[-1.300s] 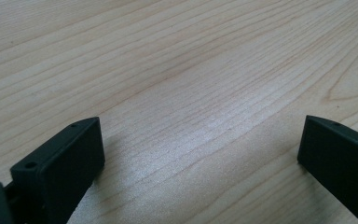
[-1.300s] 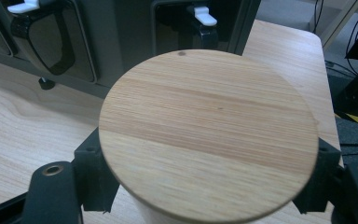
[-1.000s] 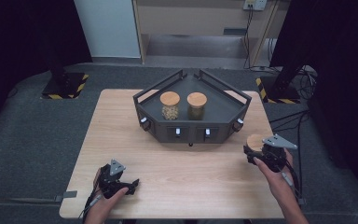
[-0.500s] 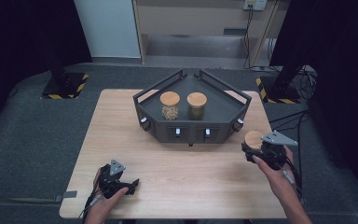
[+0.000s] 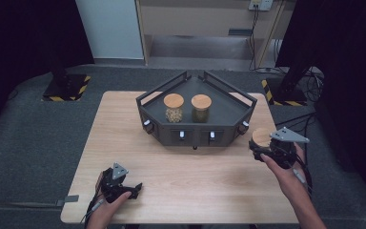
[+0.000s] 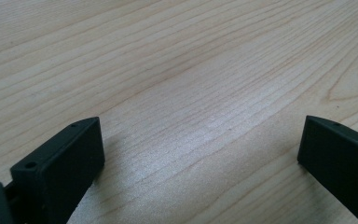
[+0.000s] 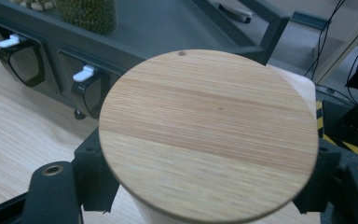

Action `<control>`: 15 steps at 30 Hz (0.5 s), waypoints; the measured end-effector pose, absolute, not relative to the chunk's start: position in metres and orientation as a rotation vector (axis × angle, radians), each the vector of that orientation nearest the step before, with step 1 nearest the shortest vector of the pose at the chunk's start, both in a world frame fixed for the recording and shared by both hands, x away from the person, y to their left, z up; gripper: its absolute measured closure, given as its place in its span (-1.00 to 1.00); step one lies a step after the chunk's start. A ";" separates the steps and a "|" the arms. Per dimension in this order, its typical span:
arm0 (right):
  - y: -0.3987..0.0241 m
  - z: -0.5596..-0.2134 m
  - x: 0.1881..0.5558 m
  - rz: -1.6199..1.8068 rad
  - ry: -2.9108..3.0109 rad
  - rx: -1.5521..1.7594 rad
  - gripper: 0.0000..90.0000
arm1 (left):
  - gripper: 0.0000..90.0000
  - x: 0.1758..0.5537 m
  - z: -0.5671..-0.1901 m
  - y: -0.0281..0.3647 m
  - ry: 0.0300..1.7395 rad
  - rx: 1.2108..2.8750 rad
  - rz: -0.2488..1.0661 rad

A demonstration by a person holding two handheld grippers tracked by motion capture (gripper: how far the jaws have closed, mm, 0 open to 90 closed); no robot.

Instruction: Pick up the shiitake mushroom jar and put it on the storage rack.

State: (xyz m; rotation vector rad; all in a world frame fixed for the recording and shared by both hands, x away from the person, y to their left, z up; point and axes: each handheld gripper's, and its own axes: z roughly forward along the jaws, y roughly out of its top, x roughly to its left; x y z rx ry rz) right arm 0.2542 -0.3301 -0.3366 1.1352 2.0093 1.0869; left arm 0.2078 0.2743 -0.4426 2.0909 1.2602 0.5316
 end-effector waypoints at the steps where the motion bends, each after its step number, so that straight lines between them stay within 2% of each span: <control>1: -0.329 -0.334 0.254 1.083 2.008 1.128 -0.43 | -1.00 0.208 -0.443 0.274 1.260 2.091 0.532; 15: -0.322 -0.315 0.263 1.076 1.998 1.111 -0.43 | -1.00 0.208 -0.443 0.274 1.262 2.090 0.533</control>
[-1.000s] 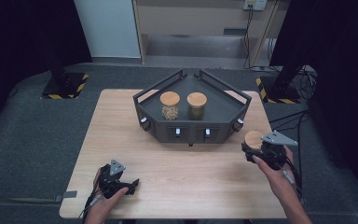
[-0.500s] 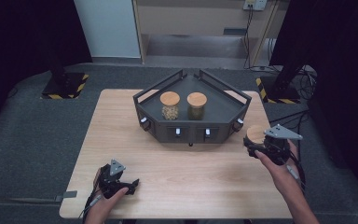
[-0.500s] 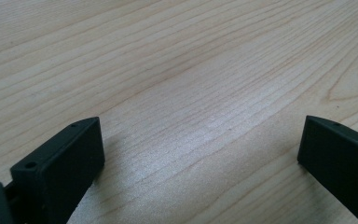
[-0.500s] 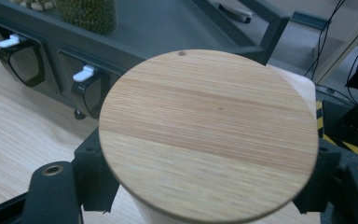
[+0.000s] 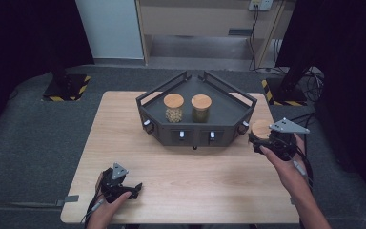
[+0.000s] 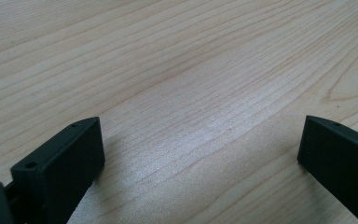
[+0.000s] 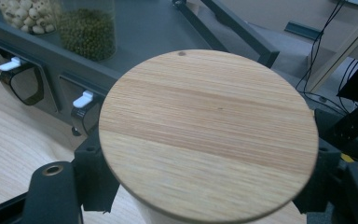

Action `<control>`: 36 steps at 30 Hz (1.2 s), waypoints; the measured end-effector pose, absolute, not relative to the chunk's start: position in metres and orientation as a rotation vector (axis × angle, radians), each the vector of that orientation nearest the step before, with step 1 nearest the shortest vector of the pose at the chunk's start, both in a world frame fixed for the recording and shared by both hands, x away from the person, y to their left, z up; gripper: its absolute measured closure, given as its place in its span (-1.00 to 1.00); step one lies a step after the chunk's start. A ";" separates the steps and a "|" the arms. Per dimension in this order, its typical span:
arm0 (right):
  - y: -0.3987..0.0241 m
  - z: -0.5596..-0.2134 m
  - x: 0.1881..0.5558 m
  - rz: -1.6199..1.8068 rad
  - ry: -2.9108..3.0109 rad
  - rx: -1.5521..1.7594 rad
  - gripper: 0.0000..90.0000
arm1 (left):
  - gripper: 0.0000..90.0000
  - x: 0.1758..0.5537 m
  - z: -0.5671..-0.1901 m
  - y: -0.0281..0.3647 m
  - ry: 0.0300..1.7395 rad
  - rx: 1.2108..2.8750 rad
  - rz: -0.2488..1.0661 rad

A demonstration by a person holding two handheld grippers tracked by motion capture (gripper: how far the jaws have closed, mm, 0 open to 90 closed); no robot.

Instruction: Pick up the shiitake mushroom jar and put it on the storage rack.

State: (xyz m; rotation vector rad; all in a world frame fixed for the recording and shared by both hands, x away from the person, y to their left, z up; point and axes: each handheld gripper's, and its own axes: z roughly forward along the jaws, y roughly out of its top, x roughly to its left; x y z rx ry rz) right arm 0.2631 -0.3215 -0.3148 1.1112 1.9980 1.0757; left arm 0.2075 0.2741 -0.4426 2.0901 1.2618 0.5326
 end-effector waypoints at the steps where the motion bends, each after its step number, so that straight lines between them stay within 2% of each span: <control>1: -0.321 -0.313 0.263 1.077 1.996 1.111 -0.43 | -1.00 0.208 -0.443 0.274 1.262 2.090 0.532; 36: -0.303 -0.288 0.293 1.075 1.975 1.140 -0.43 | -1.00 0.207 -0.442 0.273 1.269 2.088 0.535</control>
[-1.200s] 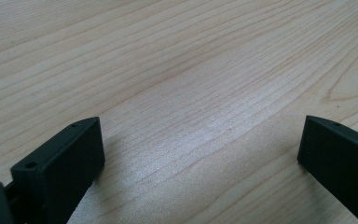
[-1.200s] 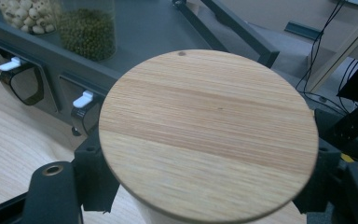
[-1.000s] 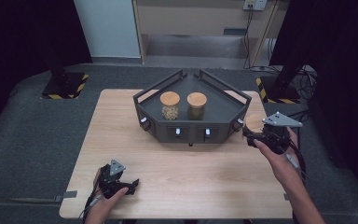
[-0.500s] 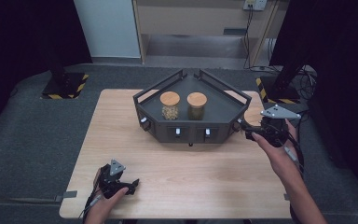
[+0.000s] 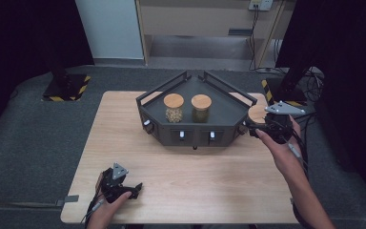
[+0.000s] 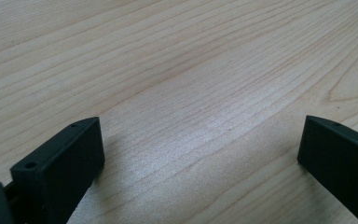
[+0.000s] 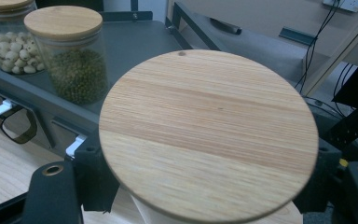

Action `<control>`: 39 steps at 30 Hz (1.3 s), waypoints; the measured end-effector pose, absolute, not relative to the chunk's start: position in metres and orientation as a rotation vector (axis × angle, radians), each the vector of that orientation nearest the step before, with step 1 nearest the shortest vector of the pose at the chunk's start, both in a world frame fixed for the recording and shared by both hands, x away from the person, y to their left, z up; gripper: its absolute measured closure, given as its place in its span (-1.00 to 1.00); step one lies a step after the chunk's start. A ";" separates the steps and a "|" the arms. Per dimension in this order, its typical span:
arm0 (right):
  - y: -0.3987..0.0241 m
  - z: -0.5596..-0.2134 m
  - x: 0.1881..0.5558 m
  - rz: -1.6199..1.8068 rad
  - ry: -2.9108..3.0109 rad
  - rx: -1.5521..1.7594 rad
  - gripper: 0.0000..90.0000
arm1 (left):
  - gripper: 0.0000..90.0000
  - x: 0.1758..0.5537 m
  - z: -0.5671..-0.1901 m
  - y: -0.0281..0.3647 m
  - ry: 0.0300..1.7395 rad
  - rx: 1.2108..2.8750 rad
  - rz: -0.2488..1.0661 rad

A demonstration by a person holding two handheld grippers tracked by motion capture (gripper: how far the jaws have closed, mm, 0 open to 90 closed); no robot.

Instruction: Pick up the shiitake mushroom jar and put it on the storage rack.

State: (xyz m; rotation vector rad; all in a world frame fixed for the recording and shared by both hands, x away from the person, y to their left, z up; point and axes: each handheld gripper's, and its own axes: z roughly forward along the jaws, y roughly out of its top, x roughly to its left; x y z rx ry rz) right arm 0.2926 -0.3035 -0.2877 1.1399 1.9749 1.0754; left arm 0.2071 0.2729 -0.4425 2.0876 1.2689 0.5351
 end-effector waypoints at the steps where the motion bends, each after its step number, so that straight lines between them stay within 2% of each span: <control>1: -0.302 -0.287 0.295 1.074 1.978 1.141 -0.43 | -1.00 0.207 -0.442 0.273 1.269 2.087 0.535; 39: -0.257 -0.287 0.351 1.100 2.012 1.114 -0.43 | -1.00 0.207 -0.442 0.272 1.272 2.086 0.536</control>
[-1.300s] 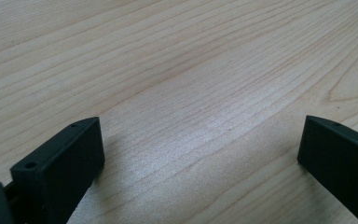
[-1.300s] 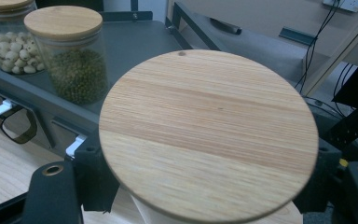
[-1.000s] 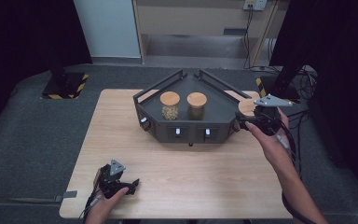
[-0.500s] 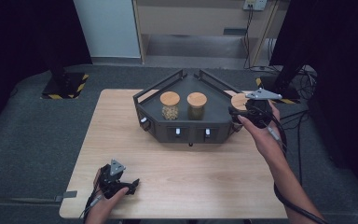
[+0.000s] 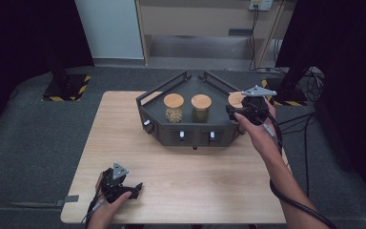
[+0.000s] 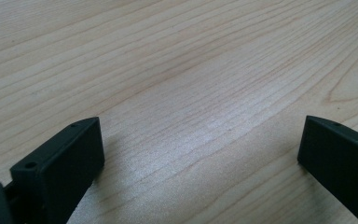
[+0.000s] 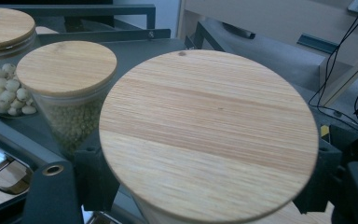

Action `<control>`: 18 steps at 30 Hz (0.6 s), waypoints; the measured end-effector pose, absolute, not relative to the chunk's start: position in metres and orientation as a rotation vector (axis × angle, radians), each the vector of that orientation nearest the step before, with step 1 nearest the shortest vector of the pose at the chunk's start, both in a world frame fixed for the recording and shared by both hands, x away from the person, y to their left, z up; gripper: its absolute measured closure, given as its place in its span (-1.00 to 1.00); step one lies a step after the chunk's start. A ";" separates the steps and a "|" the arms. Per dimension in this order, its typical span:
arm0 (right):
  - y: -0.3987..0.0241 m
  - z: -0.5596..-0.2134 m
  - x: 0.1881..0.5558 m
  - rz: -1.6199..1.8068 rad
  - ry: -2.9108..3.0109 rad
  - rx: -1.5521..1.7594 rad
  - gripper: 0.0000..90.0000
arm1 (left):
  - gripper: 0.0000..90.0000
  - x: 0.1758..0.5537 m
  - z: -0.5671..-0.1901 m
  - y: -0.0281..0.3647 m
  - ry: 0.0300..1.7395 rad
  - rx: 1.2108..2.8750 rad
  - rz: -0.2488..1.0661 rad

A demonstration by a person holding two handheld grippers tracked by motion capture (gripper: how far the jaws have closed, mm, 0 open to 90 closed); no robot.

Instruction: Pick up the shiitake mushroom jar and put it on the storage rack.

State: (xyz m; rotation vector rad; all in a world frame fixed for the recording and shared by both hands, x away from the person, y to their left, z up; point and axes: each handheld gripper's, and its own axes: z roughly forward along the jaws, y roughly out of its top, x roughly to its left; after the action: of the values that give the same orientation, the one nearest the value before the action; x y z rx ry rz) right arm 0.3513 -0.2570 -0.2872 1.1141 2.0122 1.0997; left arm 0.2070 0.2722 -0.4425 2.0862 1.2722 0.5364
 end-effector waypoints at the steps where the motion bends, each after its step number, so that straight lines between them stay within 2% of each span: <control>1: -0.256 -0.287 0.353 1.100 2.012 1.115 -0.43 | -1.00 0.207 -0.442 0.272 1.272 2.086 0.536; 18: -0.235 -0.292 0.378 1.088 2.026 1.143 -0.43 | -1.00 0.207 -0.442 0.272 1.272 2.087 0.536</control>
State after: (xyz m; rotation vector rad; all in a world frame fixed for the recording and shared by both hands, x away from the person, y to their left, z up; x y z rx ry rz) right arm 0.3778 -0.2351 -0.2922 1.1435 2.0261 1.0876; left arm 0.2071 0.2723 -0.4424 2.0866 1.2722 0.5357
